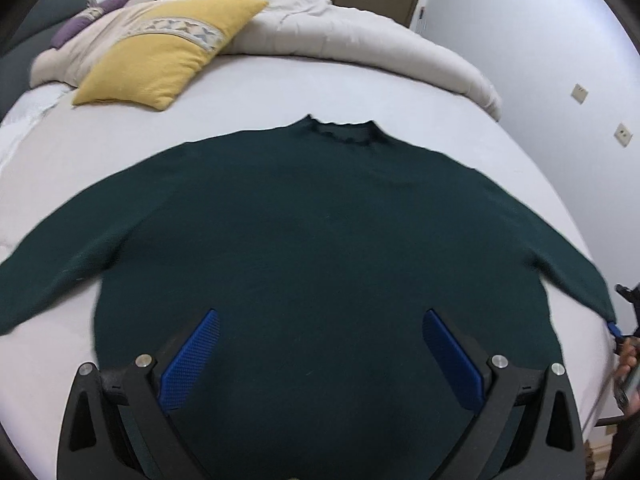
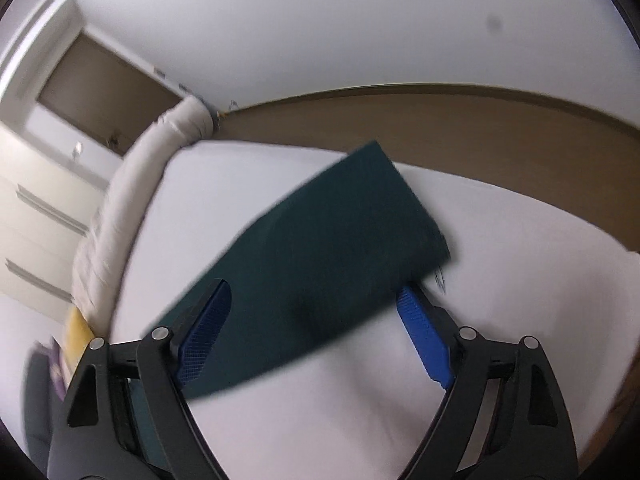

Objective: Fold small clothes
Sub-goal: 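Grasp the sweater sleeve cuff with the right tool and lift it, then lay the sleeve across the sweater body and open the right tool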

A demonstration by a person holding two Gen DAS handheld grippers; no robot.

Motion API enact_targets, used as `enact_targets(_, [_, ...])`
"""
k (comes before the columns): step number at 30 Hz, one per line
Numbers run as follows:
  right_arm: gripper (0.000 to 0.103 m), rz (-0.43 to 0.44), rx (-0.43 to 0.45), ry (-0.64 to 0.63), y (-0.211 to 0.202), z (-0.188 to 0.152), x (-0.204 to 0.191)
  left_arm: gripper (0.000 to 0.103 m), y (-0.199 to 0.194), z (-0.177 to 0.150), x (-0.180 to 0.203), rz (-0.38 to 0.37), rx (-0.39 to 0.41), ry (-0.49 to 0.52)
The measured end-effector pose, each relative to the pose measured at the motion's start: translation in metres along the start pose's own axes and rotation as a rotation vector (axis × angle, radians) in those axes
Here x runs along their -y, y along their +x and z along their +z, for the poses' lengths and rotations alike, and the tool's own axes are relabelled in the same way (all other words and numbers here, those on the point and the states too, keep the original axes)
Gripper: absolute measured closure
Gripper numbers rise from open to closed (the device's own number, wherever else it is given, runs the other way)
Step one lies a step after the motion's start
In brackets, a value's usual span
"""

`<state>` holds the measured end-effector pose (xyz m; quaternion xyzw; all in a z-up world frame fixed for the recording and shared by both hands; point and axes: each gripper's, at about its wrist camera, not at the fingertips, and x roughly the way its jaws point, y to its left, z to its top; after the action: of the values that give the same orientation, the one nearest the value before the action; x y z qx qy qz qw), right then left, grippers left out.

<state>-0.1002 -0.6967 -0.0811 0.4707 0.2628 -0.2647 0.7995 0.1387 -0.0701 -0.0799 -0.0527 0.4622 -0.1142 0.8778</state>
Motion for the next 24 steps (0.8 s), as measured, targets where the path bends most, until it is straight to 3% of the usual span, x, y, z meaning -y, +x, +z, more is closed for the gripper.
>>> enact_targets(2, [0.046, 0.008, 0.012, 0.02, 0.012, 0.011, 0.004, 0.0, 0.007, 0.0, -0.001, -0.028, -0.01, -0.007])
enact_targets(3, [0.05, 0.007, 0.015, 0.017, 0.017, 0.014, 0.01, 0.0, 0.011, 0.001, -0.003, -0.044, -0.02, -0.018])
enact_targets(5, [0.079, -0.019, 0.017, 0.007, 0.029, 0.025, 0.011, 0.0, 0.015, 0.0, -0.009, -0.068, -0.031, -0.041])
enact_targets(7, [0.092, -0.069, 0.022, 0.002, 0.038, 0.032, 0.005, 0.001, 0.019, 0.0, -0.021, -0.107, -0.042, -0.089])
enact_targets(11, [0.095, -0.093, 0.052, -0.127, 0.046, 0.034, -0.046, 0.009, 0.023, 0.002, -0.041, -0.155, -0.042, -0.156])
enact_targets(15, [0.095, -0.049, 0.05, -0.386, 0.06, 0.007, -0.147, 0.014, 0.025, 0.006, -0.059, -0.206, -0.045, -0.217])
enact_targets(19, [0.095, 0.043, 0.013, -0.735, 0.085, -0.069, -0.274, 0.015, 0.022, 0.005, -0.071, -0.235, -0.037, -0.243])
enact_targets(24, [0.095, 0.172, -0.137, -0.944, 0.119, -0.198, -0.36, 0.015, 0.018, 0.001, -0.088, -0.265, -0.032, -0.284])
